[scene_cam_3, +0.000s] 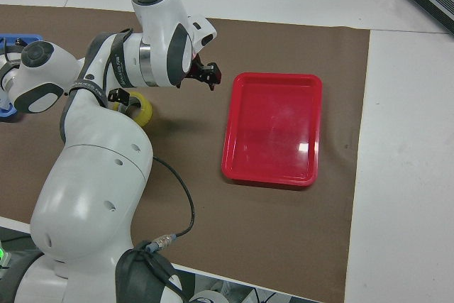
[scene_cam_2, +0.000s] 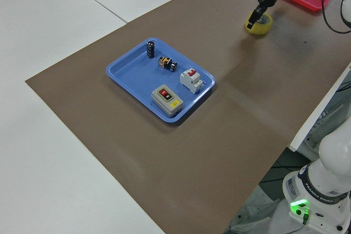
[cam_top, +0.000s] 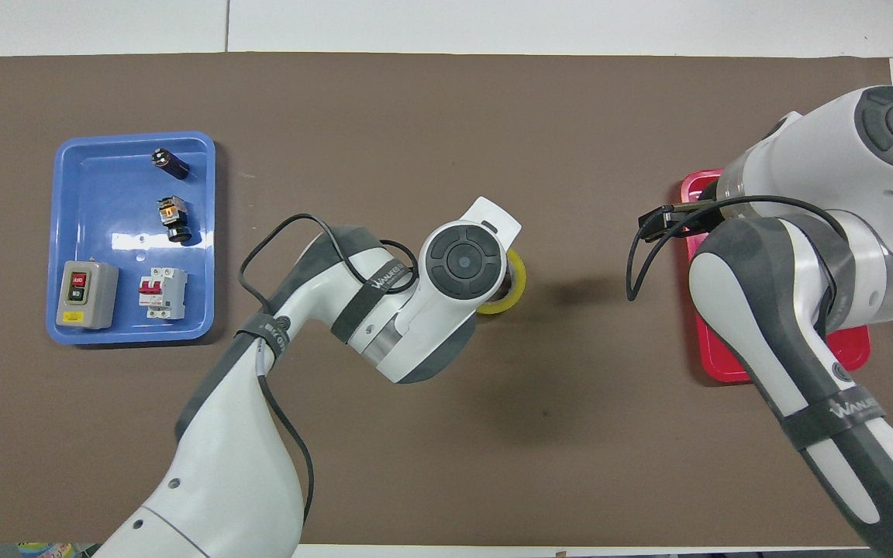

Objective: Place and move tape with both arms
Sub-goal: 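Carry the tape with the left gripper to the table center and release, then retract the left gripper while the right gripper reaches the tape, then close the right gripper on the yellow tape rim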

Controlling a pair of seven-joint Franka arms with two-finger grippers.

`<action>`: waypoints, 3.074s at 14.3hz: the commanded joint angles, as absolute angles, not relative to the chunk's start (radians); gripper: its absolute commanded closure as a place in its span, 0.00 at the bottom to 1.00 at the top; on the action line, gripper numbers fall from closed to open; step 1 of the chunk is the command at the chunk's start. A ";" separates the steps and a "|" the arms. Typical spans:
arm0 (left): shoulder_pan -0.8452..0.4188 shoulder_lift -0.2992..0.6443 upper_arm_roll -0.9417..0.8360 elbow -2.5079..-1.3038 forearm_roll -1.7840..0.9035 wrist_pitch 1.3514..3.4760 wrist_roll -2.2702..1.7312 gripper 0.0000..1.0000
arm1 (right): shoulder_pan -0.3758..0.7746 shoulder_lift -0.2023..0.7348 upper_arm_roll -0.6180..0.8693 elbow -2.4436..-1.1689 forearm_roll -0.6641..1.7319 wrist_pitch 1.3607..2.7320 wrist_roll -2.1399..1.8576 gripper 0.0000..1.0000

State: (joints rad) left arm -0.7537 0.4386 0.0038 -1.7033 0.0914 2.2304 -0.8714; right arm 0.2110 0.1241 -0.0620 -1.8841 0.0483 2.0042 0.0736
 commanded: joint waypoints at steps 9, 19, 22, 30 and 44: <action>-0.318 -0.011 0.003 -1.948 0.089 1.921 -0.370 0.00 | 0.511 0.245 -0.060 -1.800 0.049 2.141 0.441 0.00; -0.049 -0.036 0.012 -1.677 -0.017 1.636 -0.051 0.00 | 0.503 0.387 -0.060 -1.787 -0.063 2.224 0.463 0.00; -0.002 0.035 0.014 -1.530 -0.025 1.525 -0.011 0.00 | 0.506 0.384 -0.060 -1.789 0.006 2.180 0.502 0.00; 0.006 -0.032 0.011 -1.638 -0.018 1.511 0.035 0.00 | 0.518 0.367 -0.060 -1.853 0.008 2.214 0.462 0.00; -0.005 -0.052 0.008 -1.652 -0.017 1.555 0.073 0.00 | 0.491 0.359 -0.064 -1.803 0.000 2.114 0.376 1.00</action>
State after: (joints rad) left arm -0.0060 -0.0211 0.0082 -1.6162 0.0004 1.5222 0.0393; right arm 0.5216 0.3819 -0.0584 -1.8352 -0.0013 2.1695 0.4395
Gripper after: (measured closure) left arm 0.000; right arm 0.789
